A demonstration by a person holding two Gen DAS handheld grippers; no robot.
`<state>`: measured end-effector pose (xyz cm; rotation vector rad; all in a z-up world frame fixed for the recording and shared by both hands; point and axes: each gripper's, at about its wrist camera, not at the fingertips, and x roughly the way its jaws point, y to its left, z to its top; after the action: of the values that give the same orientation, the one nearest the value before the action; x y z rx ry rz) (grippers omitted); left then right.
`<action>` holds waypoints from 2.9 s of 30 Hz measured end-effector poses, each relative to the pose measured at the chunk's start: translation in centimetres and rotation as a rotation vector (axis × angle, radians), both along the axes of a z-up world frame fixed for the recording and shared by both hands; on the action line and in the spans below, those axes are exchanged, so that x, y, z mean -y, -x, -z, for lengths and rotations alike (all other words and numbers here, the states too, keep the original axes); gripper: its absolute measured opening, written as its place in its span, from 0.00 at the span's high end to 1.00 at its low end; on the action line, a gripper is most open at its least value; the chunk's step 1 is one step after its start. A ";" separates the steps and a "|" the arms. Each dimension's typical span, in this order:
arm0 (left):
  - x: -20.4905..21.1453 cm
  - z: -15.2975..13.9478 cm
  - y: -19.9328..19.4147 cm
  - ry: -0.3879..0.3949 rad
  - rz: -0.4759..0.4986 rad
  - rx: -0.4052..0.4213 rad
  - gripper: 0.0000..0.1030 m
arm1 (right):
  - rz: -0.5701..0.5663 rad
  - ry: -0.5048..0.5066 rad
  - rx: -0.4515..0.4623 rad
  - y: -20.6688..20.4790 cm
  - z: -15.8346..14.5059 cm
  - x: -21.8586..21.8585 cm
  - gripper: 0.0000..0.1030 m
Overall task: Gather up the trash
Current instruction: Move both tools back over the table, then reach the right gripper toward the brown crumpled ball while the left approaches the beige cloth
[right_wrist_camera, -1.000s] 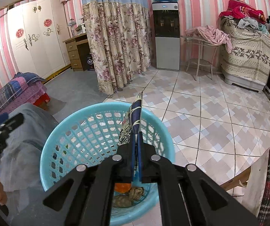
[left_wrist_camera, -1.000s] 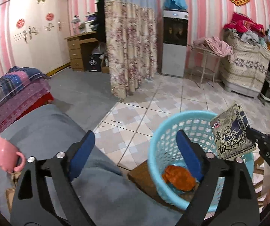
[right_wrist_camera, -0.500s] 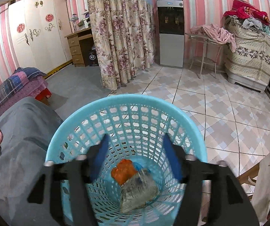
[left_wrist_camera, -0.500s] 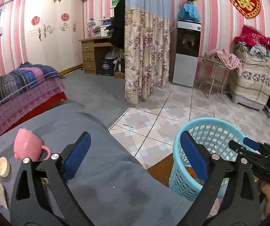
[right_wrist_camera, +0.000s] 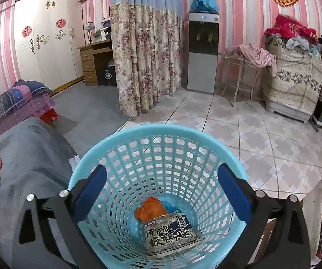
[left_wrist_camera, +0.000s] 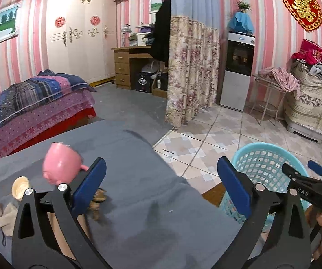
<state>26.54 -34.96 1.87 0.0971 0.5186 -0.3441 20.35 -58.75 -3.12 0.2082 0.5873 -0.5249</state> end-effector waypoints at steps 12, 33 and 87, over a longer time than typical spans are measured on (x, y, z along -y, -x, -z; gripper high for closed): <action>-8.6 0.0 2.5 0.017 -0.112 -0.004 0.05 | -0.023 0.059 0.048 1.2 -2.2 -4.4 0.05; -25.2 2.1 6.4 0.036 -0.352 -0.053 0.05 | -0.242 0.131 0.052 0.9 -2.9 -18.6 0.04; -35.3 5.7 6.2 0.063 -0.487 -0.097 0.05 | -0.421 0.086 0.021 -1.6 -0.6 -28.2 0.04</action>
<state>20.33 0.38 -3.83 -0.1077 0.6074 0.1114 21.99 -30.58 -2.55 0.0056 0.5678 -0.1393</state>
